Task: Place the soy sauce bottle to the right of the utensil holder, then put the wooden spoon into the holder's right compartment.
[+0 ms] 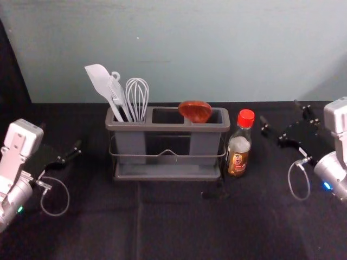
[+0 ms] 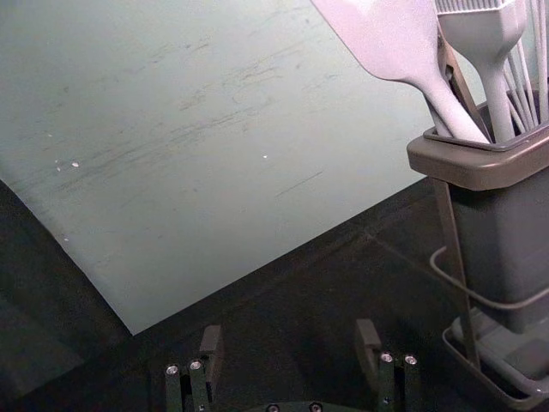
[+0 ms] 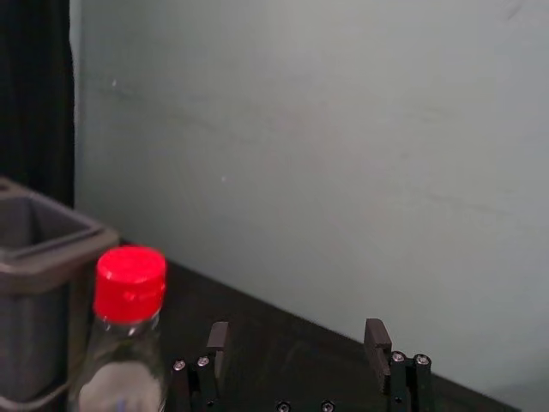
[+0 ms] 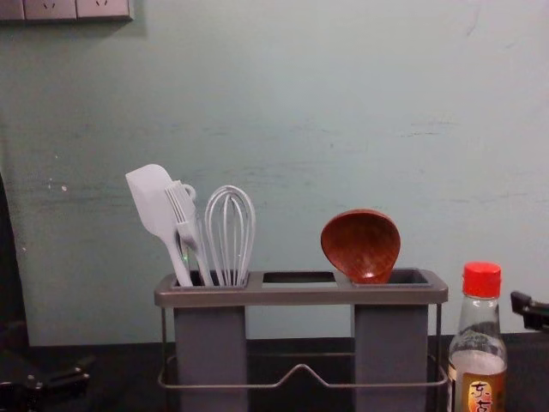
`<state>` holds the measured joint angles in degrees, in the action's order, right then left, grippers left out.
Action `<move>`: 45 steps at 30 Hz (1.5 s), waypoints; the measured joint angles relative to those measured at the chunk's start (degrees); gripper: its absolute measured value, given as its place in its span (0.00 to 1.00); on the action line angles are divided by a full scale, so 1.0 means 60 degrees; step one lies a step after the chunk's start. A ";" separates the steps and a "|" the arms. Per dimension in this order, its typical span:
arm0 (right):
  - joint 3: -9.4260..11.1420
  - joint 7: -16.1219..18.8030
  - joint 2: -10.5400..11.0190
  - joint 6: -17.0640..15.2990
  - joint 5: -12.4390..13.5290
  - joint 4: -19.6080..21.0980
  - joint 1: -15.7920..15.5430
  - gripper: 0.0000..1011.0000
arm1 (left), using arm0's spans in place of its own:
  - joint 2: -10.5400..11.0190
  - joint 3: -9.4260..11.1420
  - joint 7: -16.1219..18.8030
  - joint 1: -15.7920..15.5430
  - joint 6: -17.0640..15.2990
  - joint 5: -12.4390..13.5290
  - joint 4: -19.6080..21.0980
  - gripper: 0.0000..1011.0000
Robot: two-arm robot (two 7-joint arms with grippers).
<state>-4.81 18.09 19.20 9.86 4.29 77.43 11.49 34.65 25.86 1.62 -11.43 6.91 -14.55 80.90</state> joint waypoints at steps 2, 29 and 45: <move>-0.0093 0.0053 0.0079 -0.0166 -0.0018 0.0011 0.0001 0.99 | 0.0000 0.0000 0.0000 0.0000 0.0000 0.0000 0.0000 1.00; -0.0021 -0.0462 0.0297 -0.0261 -0.0112 0.1189 -0.1306 0.99 | 0.0000 0.0000 0.0000 -0.0001 0.0000 0.0000 0.0000 1.00; 0.0015 -0.0507 0.0269 -0.0190 -0.0107 0.1238 -0.1380 0.99 | 0.0000 0.0000 0.0000 -0.0001 0.0000 0.0001 0.0000 1.00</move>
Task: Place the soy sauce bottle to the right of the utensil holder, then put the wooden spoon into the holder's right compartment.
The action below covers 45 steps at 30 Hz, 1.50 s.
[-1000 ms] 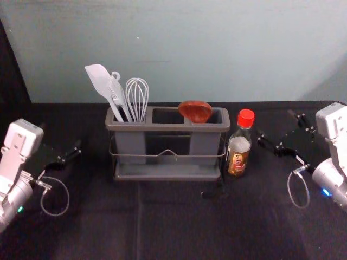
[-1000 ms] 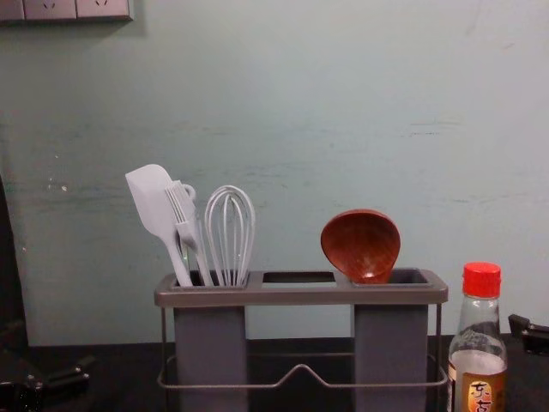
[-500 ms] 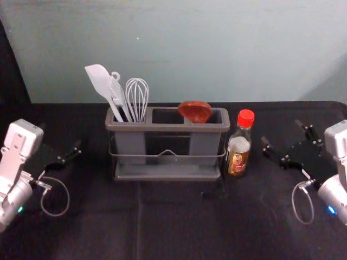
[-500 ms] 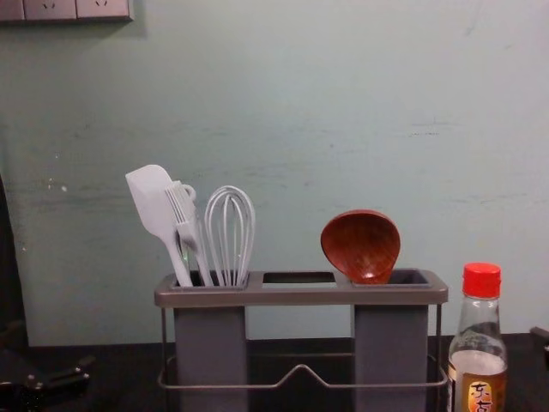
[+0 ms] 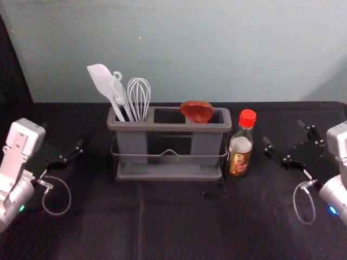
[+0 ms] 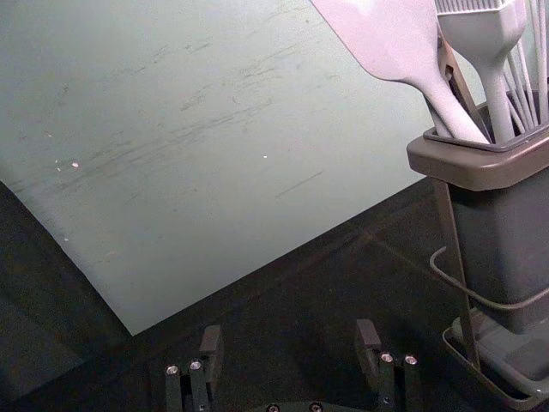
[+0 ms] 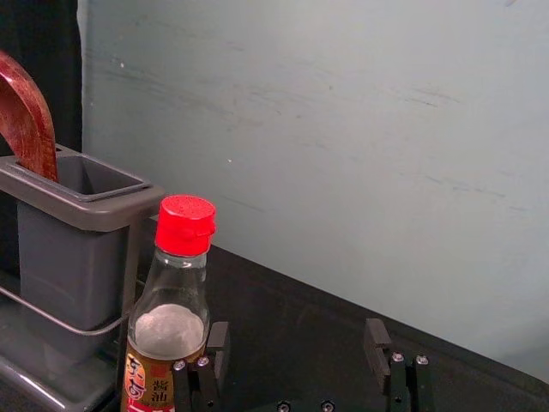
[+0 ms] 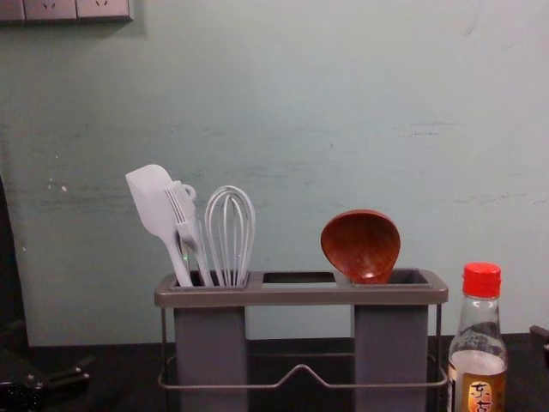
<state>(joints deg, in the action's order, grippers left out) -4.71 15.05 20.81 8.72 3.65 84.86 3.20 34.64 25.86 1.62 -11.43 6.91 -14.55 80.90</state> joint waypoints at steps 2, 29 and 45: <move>-0.0002 0.0001 0.0002 -0.0002 0.0000 -0.0002 0.0002 0.99 | 0.0000 0.0000 0.0000 0.0001 0.0000 0.0000 0.0000 1.00; -0.0011 0.0012 0.0007 -0.0016 0.0000 -0.0015 0.0023 0.99 | 0.0000 0.0000 0.0000 0.0001 0.0000 0.0000 0.0000 1.00; -0.0011 0.0012 0.0007 -0.0017 0.0000 -0.0015 0.0023 0.99 | 0.0000 0.0000 0.0000 0.0001 0.0000 0.0000 0.0000 1.00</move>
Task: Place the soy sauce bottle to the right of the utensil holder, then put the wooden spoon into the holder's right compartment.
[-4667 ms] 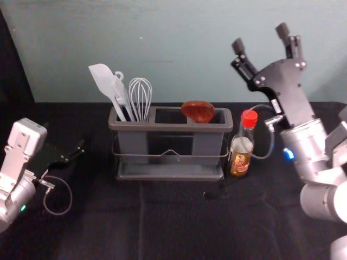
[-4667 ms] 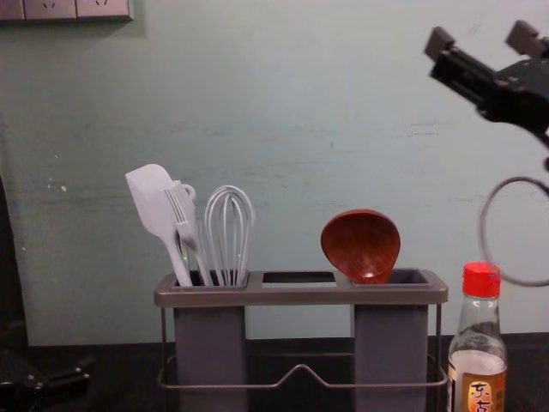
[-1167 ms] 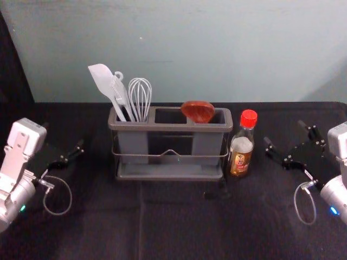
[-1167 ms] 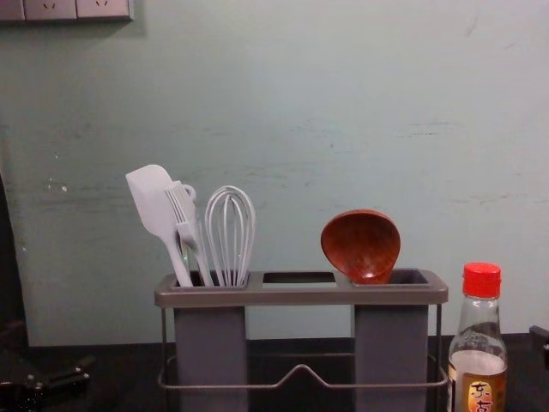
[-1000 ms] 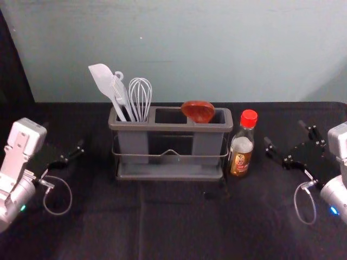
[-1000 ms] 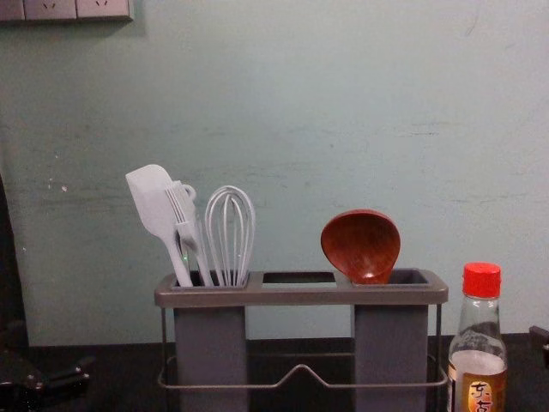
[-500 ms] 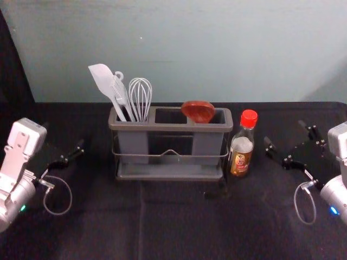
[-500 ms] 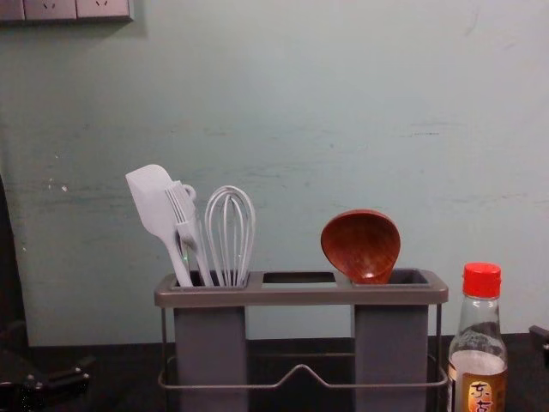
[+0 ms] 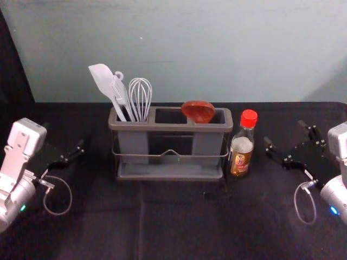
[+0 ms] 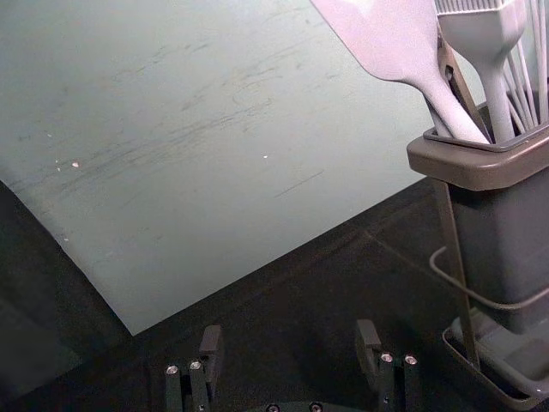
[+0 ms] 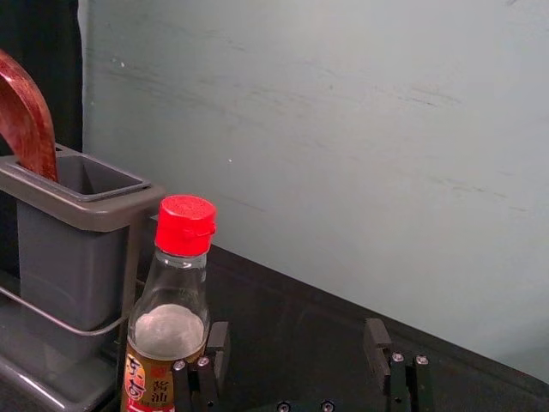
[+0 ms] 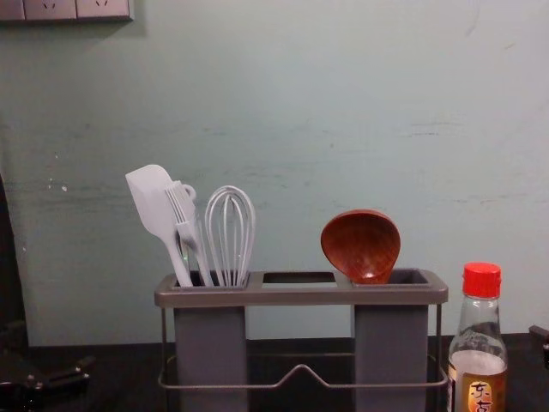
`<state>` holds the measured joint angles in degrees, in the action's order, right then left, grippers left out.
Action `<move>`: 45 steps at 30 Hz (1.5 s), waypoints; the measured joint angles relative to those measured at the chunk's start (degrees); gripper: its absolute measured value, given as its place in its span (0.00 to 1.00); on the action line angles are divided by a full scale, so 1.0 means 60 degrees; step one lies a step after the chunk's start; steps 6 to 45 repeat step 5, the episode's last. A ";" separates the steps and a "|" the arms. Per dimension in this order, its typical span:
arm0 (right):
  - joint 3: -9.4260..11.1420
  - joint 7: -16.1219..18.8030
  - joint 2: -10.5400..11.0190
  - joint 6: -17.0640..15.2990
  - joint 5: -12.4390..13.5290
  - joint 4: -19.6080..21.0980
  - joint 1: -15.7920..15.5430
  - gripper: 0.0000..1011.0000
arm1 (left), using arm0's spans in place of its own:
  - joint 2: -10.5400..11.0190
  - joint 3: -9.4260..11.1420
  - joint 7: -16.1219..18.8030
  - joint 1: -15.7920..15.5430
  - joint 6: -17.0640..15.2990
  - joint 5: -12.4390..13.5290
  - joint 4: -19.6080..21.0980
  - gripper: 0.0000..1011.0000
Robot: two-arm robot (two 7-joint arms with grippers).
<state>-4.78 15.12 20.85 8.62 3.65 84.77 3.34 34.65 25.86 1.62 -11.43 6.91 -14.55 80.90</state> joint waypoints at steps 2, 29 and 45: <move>0.0000 0.0000 0.0000 0.0000 0.0000 -0.0001 0.0000 0.99 | 0.0000 0.0000 0.0000 -0.0001 0.0000 0.0000 0.0000 1.00; 0.0000 0.0000 0.0000 0.0000 0.0000 0.0000 0.0000 0.99 | 0.0000 0.0000 0.0000 0.0000 0.0000 0.0000 0.0000 1.00; 0.0000 0.0000 0.0000 0.0000 0.0000 0.0000 0.0000 0.99 | 0.0000 0.0000 0.0000 0.0000 0.0000 0.0000 0.0000 1.00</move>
